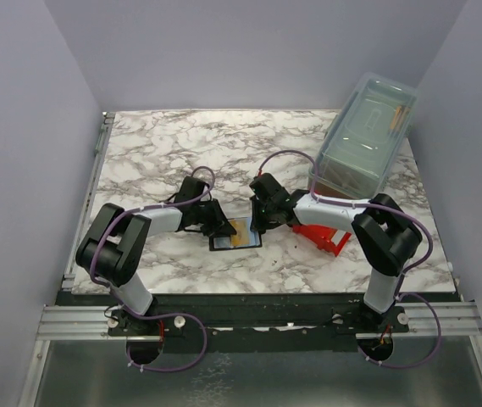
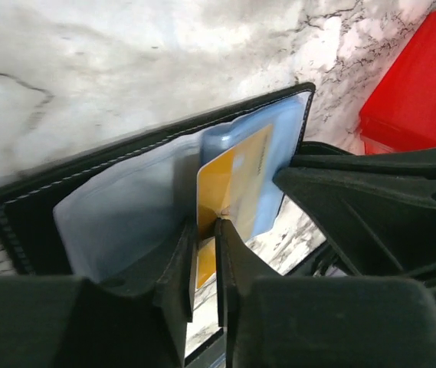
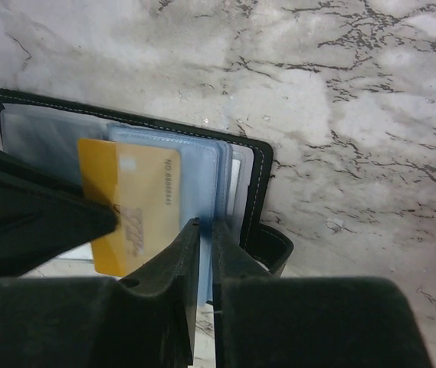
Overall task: Put the credit cards into the card holder
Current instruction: Insert the credit card into the card holder.
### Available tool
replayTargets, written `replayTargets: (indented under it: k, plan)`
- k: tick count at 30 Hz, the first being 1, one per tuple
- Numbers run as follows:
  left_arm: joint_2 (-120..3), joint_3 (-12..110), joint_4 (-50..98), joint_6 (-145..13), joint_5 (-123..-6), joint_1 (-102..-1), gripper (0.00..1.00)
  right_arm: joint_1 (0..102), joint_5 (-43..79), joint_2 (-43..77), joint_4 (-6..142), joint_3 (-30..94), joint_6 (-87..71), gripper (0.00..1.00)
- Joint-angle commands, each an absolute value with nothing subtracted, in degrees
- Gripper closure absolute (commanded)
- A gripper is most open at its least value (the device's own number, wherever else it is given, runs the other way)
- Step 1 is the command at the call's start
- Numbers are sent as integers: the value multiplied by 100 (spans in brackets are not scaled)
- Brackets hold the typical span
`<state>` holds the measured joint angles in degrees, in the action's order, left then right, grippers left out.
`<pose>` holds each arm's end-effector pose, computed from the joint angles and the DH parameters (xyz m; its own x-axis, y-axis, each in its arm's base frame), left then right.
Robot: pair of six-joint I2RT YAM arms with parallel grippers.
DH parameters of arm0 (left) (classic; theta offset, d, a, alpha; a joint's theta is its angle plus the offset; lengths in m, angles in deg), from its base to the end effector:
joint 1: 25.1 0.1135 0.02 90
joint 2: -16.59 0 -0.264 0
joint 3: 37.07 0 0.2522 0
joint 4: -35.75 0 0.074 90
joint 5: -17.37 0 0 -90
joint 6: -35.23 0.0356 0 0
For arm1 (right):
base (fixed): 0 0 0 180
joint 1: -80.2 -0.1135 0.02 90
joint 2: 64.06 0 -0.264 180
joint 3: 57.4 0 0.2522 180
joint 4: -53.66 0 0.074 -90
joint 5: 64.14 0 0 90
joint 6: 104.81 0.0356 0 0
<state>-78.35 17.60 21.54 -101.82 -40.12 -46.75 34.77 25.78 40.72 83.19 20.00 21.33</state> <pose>0.2677 -0.1268 0.1288 -0.9556 -0.2848 -0.0757 -0.1440 0.6754 -0.7233 0.2604 0.2644 0.1610 -0.8953 -0.0684 -0.4402 -0.2290 0.9183 0.3229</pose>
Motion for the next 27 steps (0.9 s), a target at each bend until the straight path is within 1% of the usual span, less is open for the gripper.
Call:
replayTargets:
  k: [1,5,10,14,20,27]
  plan:
    - [-7763,2037,1581,-10091,-4877,-5184,75,3423,2292,4157,7974,1772,2261,88]
    - [-7640,2223,1280,-9972,-5149,-5265,65,3425,2327,4010,7929,1633,2298,88]
    - [-7500,2326,966,-9810,-5321,-5265,57,3471,2345,3927,7906,1518,2315,88]
    - [-7635,2454,807,-9780,-5379,-5293,55,3485,2412,3873,8034,1552,2317,86]
    - [-7930,2841,757,-9933,-5361,-5736,53,3491,2556,3775,8133,1524,2316,82]
    - [-7571,2808,325,-9669,-5898,-5723,50,3498,2634,3652,8195,1432,2349,81]
